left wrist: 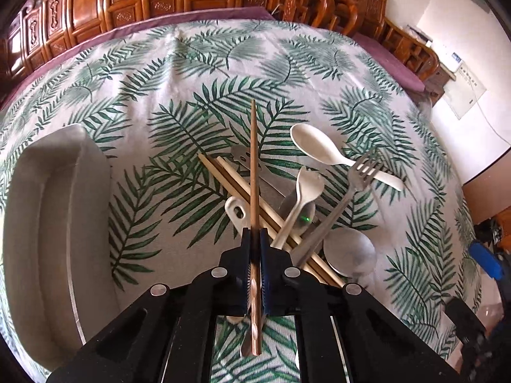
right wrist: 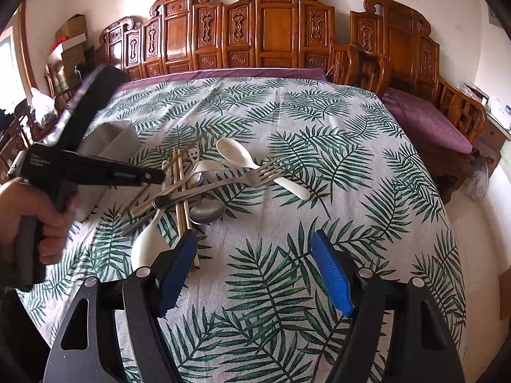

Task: Organize utensils
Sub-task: 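Grasp the metal fork from the pile with the right tool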

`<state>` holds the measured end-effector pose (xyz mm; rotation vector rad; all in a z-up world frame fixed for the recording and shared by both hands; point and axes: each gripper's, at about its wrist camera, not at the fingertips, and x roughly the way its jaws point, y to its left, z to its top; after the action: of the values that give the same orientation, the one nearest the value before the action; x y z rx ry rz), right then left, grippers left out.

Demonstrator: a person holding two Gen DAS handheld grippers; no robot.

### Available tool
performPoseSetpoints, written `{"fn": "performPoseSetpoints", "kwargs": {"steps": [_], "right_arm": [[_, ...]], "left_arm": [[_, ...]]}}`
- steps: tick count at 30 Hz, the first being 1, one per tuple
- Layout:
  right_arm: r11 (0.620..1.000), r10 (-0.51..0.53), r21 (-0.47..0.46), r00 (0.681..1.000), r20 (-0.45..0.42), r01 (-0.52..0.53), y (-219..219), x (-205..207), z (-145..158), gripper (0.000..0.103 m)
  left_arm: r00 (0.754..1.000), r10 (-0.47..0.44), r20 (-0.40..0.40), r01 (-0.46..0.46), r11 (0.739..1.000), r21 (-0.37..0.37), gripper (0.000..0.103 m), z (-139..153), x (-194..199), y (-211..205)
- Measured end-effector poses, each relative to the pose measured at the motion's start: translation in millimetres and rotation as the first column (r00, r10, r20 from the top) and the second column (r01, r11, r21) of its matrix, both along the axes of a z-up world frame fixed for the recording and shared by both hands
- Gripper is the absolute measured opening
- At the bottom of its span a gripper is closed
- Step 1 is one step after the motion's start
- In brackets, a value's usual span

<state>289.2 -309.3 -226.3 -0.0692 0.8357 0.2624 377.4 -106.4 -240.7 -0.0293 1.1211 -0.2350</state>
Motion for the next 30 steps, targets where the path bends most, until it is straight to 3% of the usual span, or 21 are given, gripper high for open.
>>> {"fn": "performPoseSetpoints", "kwargs": {"steps": [12, 21, 30], "right_arm": [[0.999, 0.036, -0.012, 0.999, -0.015, -0.036, 13, 17, -10, 0.073], [0.995, 0.047, -0.082, 0.997, -0.053, -0.051, -6, 81, -17, 0.067], [0.999, 0.035, -0.011, 0.993, -0.11, -0.037, 9, 97, -24, 0.063]], "left_arm": [[0.995, -0.03, 0.092, 0.035, 0.998, -0.054, 0.005, 36, -51, 19], [0.991, -0.038, 0.13, 0.046, 0.997, -0.066, 0.005, 48, -75, 37], [0.99, -0.021, 0.141, 0.033, 0.996, -0.083, 0.005, 46, -86, 51]]}}
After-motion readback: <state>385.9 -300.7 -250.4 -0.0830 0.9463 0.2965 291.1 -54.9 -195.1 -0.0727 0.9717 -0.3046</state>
